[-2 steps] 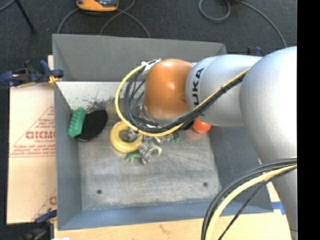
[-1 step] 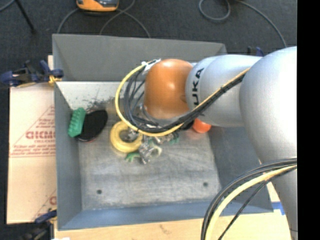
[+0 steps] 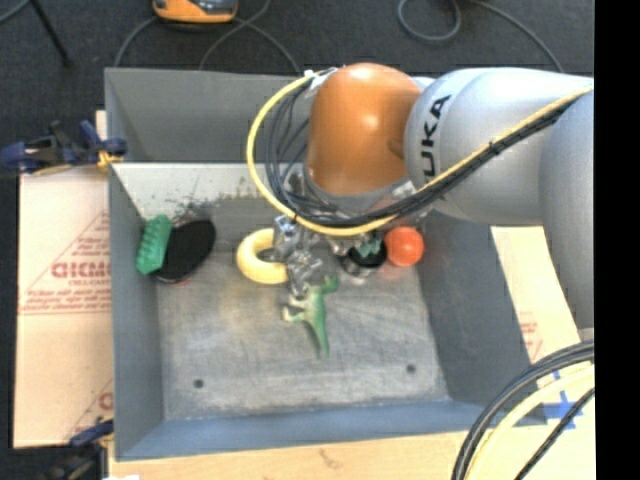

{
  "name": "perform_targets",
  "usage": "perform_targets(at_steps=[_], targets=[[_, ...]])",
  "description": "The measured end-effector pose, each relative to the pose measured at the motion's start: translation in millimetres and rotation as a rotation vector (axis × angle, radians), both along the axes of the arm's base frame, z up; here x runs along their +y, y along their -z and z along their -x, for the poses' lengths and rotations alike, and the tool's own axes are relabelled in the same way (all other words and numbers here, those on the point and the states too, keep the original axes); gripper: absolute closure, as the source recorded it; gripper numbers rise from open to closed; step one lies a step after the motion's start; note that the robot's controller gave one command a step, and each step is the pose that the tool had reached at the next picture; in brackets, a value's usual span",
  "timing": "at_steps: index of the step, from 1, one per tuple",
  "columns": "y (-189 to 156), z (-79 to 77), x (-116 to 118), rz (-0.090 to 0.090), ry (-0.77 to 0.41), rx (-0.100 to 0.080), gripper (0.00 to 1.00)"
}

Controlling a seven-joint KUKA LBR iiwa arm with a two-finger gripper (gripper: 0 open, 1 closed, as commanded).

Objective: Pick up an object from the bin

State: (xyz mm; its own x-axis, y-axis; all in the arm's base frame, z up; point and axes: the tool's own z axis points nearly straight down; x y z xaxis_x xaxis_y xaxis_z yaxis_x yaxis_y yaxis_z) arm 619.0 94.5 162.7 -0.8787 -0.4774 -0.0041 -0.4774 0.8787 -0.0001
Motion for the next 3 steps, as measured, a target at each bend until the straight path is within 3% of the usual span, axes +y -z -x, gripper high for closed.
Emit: perform_targets(at_steps=[2, 3], targets=[[-2, 0.4, 0, 0.0, -0.001, 0.002, 1.0], [-40, 4.7, 5, 0.002, -0.052, -0.005, 1.0]])
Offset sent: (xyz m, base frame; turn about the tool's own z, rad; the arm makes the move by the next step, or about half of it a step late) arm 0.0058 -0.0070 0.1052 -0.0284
